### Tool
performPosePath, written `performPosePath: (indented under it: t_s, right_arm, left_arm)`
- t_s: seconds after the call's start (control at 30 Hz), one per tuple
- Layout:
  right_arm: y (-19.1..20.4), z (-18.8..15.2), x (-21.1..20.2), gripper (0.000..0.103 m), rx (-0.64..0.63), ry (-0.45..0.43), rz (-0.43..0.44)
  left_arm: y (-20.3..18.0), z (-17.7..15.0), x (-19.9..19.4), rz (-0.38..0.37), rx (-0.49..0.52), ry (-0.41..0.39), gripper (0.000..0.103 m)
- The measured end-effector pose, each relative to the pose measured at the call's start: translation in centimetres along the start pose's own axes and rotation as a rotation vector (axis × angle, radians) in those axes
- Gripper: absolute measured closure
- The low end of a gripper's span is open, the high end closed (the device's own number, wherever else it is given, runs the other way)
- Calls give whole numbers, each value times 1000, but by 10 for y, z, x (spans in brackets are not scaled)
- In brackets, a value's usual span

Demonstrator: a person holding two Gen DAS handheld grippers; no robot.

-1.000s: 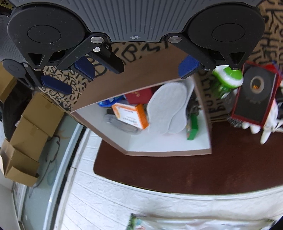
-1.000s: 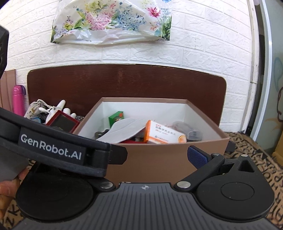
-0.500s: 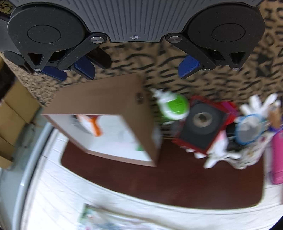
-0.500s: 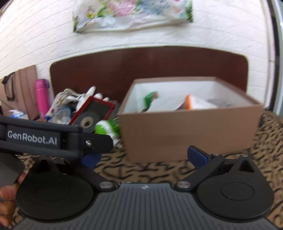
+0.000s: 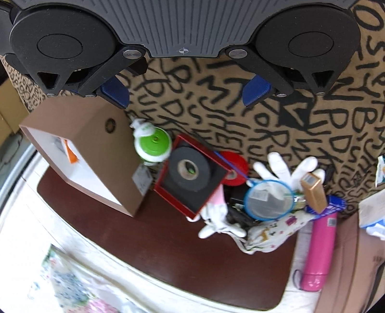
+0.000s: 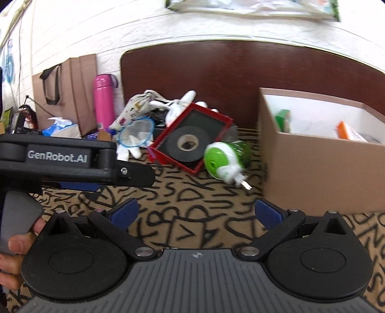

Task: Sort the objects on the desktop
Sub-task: 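Withdraw the left tool from the box toward the blue mesh net, then close the left tool on the blue net's handle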

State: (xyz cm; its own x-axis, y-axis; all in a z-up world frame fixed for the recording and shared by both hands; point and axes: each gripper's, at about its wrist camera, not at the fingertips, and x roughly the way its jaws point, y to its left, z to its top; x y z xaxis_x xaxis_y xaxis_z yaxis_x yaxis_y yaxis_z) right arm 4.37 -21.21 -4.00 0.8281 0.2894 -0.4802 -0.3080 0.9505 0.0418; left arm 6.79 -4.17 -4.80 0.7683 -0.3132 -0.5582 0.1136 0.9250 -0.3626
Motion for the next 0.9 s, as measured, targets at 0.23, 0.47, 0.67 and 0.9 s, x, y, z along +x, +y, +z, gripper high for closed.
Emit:
performPosePath:
  t_s: [0.23,0.47,0.67,0.9]
  right_arm:
    - [16,12,31,13,-57,27,43]
    - [24,26,68,29,-98,60,85]
    - [29,38,97,44,-132,86,113]
    - [33,43,119,64,-158,110,137]
  left_arm:
    - [25,11,10,5,-41,8,3]
    - [40,33,34,-2,-73,33,11]
    - [50,48,60,-16,-109,73,15]
    - [58,59,94,-26,-139,131,27]
